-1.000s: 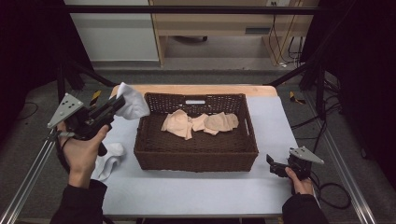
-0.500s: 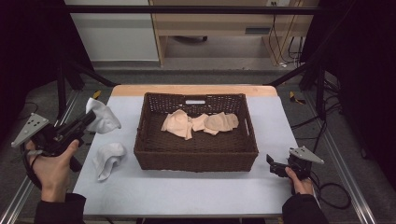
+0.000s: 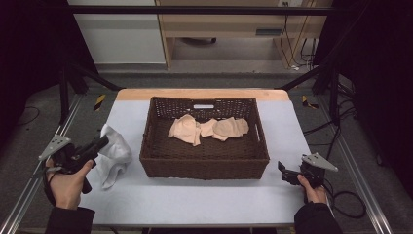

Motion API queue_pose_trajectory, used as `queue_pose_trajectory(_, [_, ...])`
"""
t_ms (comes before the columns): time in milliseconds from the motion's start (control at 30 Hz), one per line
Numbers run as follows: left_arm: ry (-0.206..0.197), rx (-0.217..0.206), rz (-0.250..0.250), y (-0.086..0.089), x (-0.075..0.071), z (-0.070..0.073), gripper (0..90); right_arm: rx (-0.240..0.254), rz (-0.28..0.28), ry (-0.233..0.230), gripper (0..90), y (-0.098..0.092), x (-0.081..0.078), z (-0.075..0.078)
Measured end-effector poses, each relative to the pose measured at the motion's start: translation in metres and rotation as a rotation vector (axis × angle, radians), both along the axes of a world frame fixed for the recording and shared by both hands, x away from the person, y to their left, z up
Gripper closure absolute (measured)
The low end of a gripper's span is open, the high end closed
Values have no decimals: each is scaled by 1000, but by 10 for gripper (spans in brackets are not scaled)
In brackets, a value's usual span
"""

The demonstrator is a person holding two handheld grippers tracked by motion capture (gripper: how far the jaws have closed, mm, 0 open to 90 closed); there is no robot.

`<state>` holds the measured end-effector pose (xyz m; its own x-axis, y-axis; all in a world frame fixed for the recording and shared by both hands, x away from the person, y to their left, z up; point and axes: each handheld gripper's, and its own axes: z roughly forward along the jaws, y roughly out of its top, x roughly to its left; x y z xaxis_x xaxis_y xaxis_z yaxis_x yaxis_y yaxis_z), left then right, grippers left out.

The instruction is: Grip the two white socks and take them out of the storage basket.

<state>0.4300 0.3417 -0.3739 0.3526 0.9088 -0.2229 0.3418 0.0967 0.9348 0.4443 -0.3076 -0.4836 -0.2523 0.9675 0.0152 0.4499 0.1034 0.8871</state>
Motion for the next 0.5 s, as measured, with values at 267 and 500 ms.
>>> queue_pose_trajectory(267, [122, 65, -5, -5, 6, -40, 826, 2, 2, 4, 28, 0, 0, 0])
queue_pose_trajectory(500, [192, 116, 30, 1, 11, -62, 797, 3, 4, 3, 28, 0, 0, 0])
